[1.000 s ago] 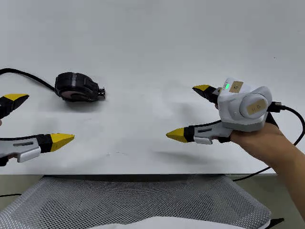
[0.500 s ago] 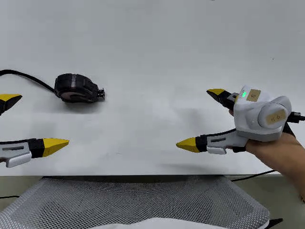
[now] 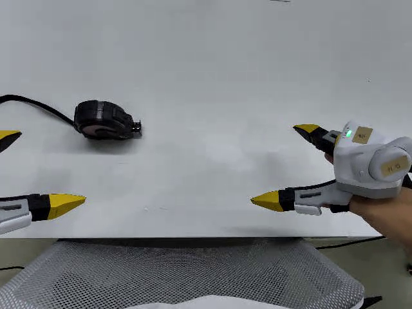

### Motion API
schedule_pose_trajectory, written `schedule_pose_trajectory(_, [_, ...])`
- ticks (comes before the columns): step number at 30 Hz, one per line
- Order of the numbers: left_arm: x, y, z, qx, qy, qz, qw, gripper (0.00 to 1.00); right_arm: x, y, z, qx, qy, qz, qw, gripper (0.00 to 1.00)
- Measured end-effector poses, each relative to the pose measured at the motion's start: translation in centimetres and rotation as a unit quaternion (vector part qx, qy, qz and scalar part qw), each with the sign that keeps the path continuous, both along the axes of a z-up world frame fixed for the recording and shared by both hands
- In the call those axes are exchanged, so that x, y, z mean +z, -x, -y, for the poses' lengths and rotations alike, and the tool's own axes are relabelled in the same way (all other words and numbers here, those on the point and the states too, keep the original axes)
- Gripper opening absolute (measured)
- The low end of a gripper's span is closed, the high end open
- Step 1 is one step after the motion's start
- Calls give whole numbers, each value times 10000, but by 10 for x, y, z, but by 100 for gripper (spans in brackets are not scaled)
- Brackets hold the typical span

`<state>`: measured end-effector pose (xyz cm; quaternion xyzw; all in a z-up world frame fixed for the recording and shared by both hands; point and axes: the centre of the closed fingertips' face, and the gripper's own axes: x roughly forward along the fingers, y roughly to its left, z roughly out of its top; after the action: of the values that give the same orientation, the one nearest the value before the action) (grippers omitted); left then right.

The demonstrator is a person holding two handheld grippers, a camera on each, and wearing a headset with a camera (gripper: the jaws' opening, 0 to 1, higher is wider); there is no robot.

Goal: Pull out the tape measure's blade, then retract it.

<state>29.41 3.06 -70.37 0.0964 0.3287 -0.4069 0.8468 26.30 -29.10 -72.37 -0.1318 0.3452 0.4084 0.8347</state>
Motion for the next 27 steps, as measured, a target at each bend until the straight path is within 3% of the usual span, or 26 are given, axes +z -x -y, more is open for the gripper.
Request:
schedule_pose_trajectory(17, [1, 1, -1, -73, -36, 4, 10000, 89, 1, -1, 6, -37, 17, 19, 10000, 99])
schedule_pose_trajectory(20, [-1, 3, -4, -99, -127, -32, 9999, 86, 2, -1, 7, -45, 32, 21, 10000, 99])
schedule_pose_trajectory(22, [-1, 1, -5, -77, -170, 27, 9998, 85, 2, 0, 8, -52, 30, 18, 10000, 99])
schedule_pose_trajectory(24, [-1, 3, -5, -48, -85, -102, 9999, 83, 2, 0, 8, -57, 27, 13, 10000, 99])
schedule_pose_trajectory(27, [-2, 2, -7, -30, -204, 7, 9998, 83, 2, 0, 8, -67, 25, 12, 10000, 99])
